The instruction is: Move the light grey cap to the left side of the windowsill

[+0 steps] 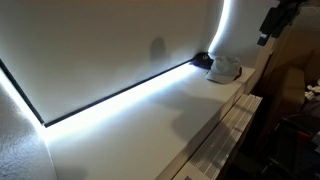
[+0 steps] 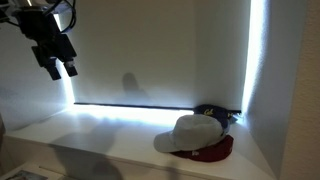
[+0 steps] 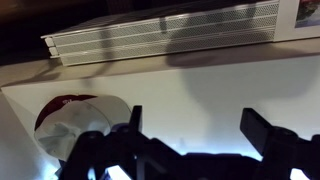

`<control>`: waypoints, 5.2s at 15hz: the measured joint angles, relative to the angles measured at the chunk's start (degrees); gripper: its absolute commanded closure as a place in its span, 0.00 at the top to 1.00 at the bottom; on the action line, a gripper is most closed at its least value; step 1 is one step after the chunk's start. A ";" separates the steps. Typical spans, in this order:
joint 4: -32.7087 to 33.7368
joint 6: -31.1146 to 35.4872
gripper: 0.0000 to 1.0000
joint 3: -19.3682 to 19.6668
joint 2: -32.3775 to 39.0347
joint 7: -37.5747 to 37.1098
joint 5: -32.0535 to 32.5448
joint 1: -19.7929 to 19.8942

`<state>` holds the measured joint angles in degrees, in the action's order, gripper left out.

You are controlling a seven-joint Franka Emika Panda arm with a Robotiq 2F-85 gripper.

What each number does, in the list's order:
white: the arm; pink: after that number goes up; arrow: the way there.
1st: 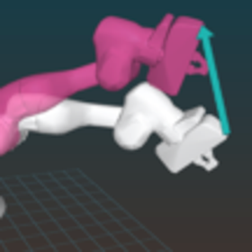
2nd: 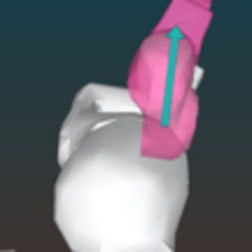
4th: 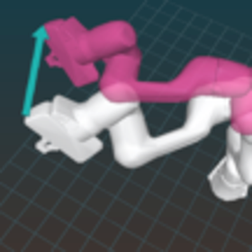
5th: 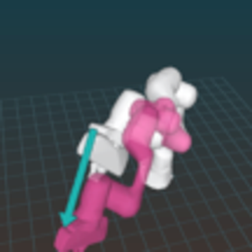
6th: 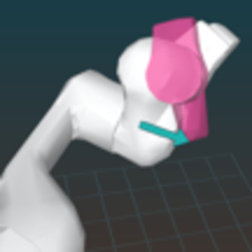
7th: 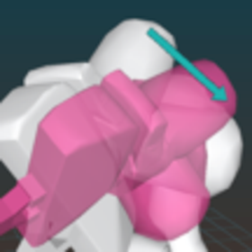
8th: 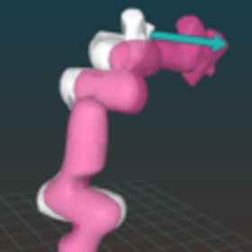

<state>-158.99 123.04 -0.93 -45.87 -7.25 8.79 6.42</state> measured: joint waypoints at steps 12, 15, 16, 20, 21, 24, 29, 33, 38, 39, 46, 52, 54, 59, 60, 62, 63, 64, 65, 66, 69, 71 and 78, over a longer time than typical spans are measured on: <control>0.35 -1.89 1.00 -17.98 -11.77 -36.02 -14.23 -4.78; 0.34 -1.81 1.00 -15.83 -10.71 -35.18 -13.94 -4.65; 0.35 -1.81 1.00 -15.82 -10.63 -35.21 -13.94 -4.66; 1.07 0.22 1.00 -16.89 -12.04 -42.20 -14.20 -4.54; 3.12 -0.15 1.00 -18.06 -12.44 -46.16 -14.34 -4.54; 12.98 -1.74 1.00 -23.71 -10.91 -59.50 -13.93 -2.55; 28.57 -3.81 1.00 -30.32 -1.01 -75.20 -8.74 5.50; 28.13 -3.92 1.00 -28.96 -0.51 -75.67 -6.68 3.28; 26.13 -7.64 1.00 -19.95 0.93 -78.14 -2.11 5.01; 25.37 -7.73 1.00 -17.12 1.64 -78.15 -1.14 5.80; 20.47 -7.72 1.00 -5.40 13.36 -82.33 1.55 11.05; 20.72 -7.61 1.00 -4.71 13.62 -82.67 1.66 9.97; 20.95 -7.46 1.00 -4.90 14.24 -86.42 1.98 9.99; 26.62 -2.98 1.00 -3.32 24.24 -102.19 5.44 12.16; 28.42 -2.50 1.00 -2.65 26.71 -105.19 5.87 12.31; 31.70 -2.32 1.00 -1.84 31.01 -111.82 6.25 12.20; 33.13 -2.34 1.00 -1.69 32.82 -115.41 6.31 12.00; 34.42 -2.37 1.00 -1.58 34.43 -119.09 6.33 11.70; 35.58 -2.38 1.00 -1.42 35.85 -122.78 6.38 11.30; 36.51 -2.39 1.00 -1.17 37.03 -126.32 6.41 10.82; 38.92 -2.39 1.00 -0.24 39.58 -137.36 6.56 9.04; 40.20 -2.50 1.00 -0.17 40.17 -143.32 6.56 7.45; 41.00 -1.74 1.00 1.99 40.30 -142.49 4.51 7.86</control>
<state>-117.98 121.31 1.06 -5.57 -149.74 13.30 14.28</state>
